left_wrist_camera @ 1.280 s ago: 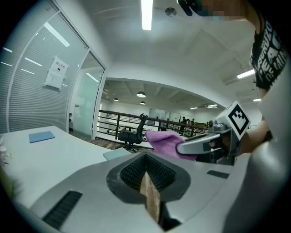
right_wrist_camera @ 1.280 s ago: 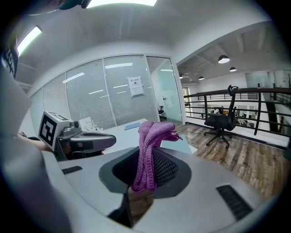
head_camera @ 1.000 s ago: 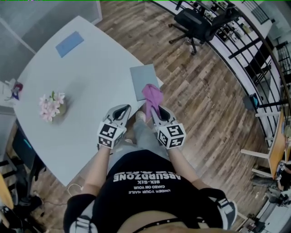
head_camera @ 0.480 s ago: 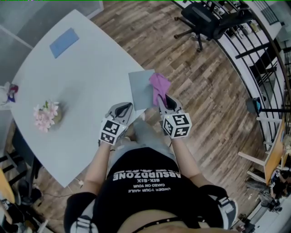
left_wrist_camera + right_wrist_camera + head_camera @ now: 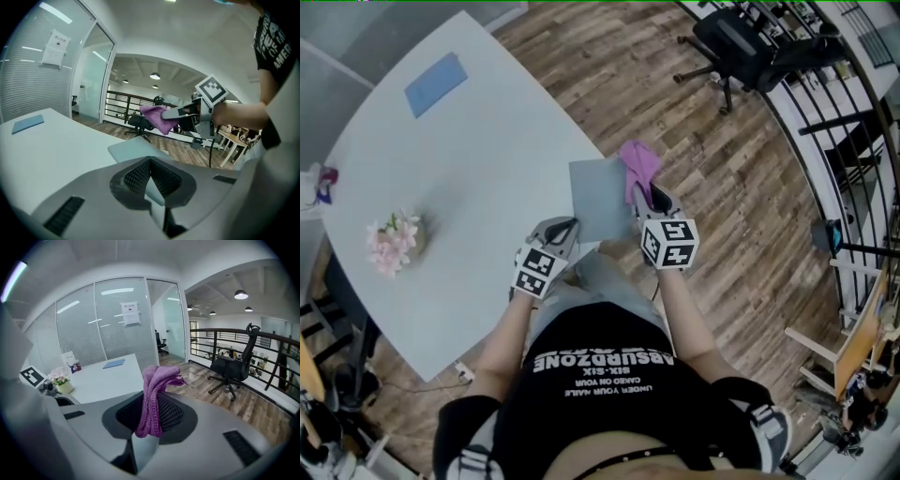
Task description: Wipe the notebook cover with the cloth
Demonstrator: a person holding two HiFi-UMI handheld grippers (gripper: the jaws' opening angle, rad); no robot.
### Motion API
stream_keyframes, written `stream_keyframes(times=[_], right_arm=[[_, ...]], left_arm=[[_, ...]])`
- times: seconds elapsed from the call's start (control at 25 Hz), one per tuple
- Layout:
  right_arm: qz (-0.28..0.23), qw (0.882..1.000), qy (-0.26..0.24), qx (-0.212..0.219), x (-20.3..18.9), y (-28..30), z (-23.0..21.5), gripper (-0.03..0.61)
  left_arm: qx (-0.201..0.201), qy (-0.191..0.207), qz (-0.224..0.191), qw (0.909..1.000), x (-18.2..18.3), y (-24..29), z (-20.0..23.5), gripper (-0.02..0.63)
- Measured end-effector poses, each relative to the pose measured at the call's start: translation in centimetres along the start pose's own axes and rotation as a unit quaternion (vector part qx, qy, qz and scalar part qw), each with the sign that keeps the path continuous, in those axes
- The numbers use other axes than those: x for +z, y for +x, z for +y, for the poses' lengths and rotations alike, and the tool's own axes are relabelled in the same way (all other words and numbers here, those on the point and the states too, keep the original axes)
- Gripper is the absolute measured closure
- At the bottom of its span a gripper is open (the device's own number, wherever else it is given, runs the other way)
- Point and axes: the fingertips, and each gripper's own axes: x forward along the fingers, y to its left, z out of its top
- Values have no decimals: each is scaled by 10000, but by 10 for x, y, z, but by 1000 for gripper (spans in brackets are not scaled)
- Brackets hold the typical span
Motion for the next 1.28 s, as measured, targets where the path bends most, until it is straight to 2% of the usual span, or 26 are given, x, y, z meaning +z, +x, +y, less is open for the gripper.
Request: stream_keyframes(times=[0.16,0.4,0.64,0.88,1.0,1.28], right_arm=[[246,9996,-150,22,-6,20,-12,494],[587,9959,-669,160,-13,50,-23,494],[813,9935,-738,301,-19,75,-30,494],[1113,9889,-929,317,-41,94,-30,494],[1144,9888,-922,245,-48,99,-31,494],[1208,9880,-856,439,-52,107,-15,494]], left_arm=[[56,-161,122,9998,-8,12,7,597],[131,-175,374,9991,-16,30,14,597],[115,-385,554,9977,-25,47,14,597],[242,-247,981,9946,-50,59,14,597],[362,-331,950,9943,-55,59,15,597],[371,-510,890,9940,-54,59,17,598]])
